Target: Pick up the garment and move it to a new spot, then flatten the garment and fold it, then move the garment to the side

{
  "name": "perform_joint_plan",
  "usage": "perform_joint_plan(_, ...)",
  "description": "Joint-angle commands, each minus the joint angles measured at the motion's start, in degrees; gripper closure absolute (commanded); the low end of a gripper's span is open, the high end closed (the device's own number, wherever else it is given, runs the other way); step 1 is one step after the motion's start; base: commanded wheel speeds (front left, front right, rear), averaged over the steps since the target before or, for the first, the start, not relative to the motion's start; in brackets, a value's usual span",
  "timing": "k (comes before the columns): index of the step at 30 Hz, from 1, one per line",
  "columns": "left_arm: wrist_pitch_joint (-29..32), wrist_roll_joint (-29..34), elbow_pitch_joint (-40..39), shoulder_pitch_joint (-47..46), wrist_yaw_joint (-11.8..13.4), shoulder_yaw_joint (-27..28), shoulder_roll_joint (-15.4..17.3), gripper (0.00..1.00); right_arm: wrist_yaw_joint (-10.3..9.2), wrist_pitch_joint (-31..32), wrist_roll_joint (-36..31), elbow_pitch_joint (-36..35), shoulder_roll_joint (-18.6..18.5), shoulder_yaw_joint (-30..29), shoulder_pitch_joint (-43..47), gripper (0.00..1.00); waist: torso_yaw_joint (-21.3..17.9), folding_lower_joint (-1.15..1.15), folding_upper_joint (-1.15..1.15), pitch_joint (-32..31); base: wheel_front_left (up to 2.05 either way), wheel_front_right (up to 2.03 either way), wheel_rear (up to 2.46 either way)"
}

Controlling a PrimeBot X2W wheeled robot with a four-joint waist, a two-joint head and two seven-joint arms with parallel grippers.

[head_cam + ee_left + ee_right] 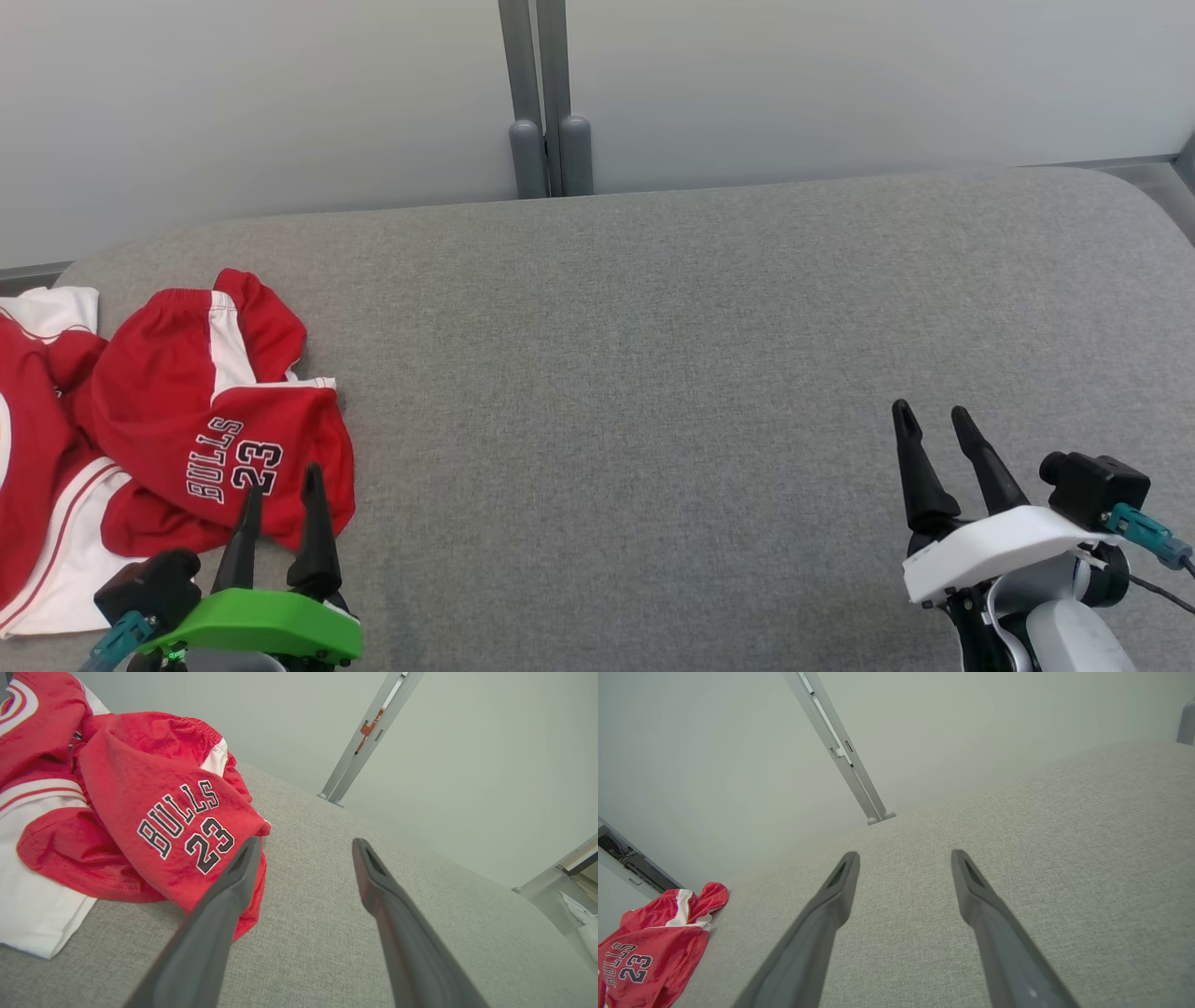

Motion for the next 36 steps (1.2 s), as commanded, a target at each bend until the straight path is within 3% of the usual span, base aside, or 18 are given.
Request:
perform_joint_plan(1,-0.49,1.65,-0.68,0.00,0.29,0.05,0.55,0.00,0.01,-0.58,-1.79,-0.48,-0.43,0.22,-0.20,0.00,0.04,0.00,0.00,0.00,0.00,0.00,0.00)
perform_joint_plan(24,-3.79,15.01,-0.68,1.60,0.17,-0.62,0.90,0.00,0.01,-3.86,-15.76,-1.10,-0.62,-0.13,0.51,0.00,0.05,0.00,0.00,-0.20,0.00,0.00,0.00)
perform_joint_plan(36,-5.21,19.55,0.42,2.47,-0.52,0.01,0.57,0.00,0.01,-5.31,-19.11,0.68,-0.15,-2.10,1.40,0.00,-0.01,0.00,0.00,-0.40,0.00,0.00,0.00)
